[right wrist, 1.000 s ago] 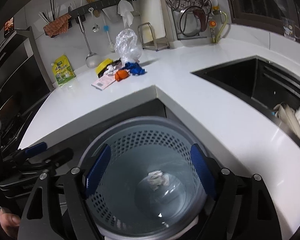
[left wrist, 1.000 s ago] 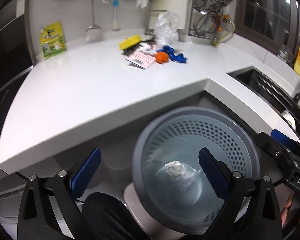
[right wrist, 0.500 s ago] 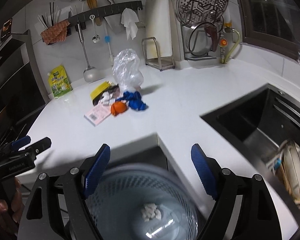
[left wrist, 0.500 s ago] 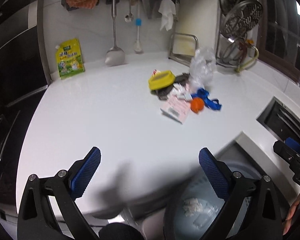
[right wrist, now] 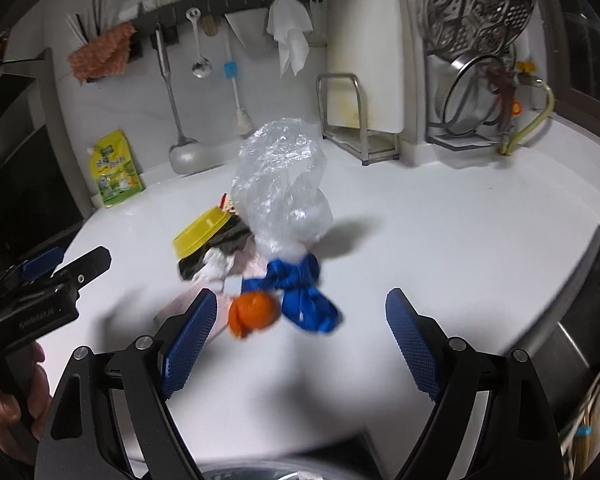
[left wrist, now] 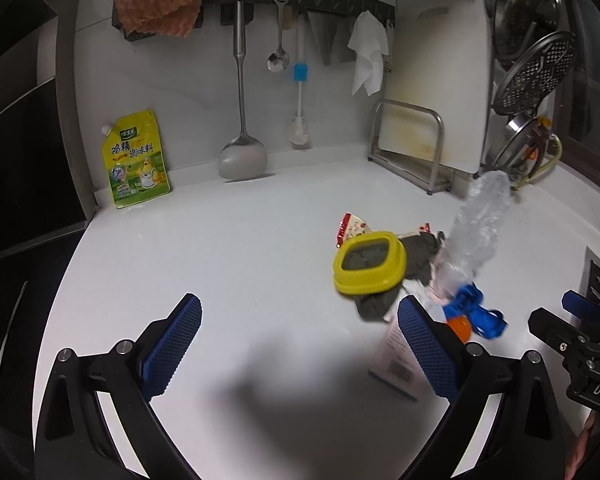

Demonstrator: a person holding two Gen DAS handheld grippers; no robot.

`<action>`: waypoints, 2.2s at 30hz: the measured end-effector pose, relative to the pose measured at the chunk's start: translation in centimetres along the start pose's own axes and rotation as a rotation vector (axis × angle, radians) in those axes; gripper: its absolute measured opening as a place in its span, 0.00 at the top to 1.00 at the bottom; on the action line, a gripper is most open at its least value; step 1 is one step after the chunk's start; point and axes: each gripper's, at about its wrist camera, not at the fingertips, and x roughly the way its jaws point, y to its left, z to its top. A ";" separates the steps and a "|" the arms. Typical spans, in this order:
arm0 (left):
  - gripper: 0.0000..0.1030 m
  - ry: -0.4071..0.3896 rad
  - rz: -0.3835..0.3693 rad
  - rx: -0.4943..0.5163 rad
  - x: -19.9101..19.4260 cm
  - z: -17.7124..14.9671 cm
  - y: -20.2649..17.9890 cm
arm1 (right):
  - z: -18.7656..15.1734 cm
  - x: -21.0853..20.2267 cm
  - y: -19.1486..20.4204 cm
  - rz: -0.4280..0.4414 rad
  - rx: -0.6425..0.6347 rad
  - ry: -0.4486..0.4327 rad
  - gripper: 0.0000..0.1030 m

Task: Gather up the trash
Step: 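Grasp the clear plastic bag with the right gripper while the left moves toward the yellow lid, then grasp the yellow lid with the left gripper while the right holds the bag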

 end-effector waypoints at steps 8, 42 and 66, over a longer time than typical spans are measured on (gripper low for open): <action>0.06 0.089 -0.014 -0.022 4.7 0.7 0.7 | 2.6 6.1 0.8 0.008 -0.006 0.067 0.20; 0.06 0.108 -0.038 0.015 7.4 2.0 -2.9 | 7.6 4.8 -2.0 0.072 -0.080 -0.055 0.74; 0.06 0.247 -0.202 -0.062 12.8 2.5 -3.0 | 6.0 4.5 -5.8 0.116 -0.010 -0.068 0.74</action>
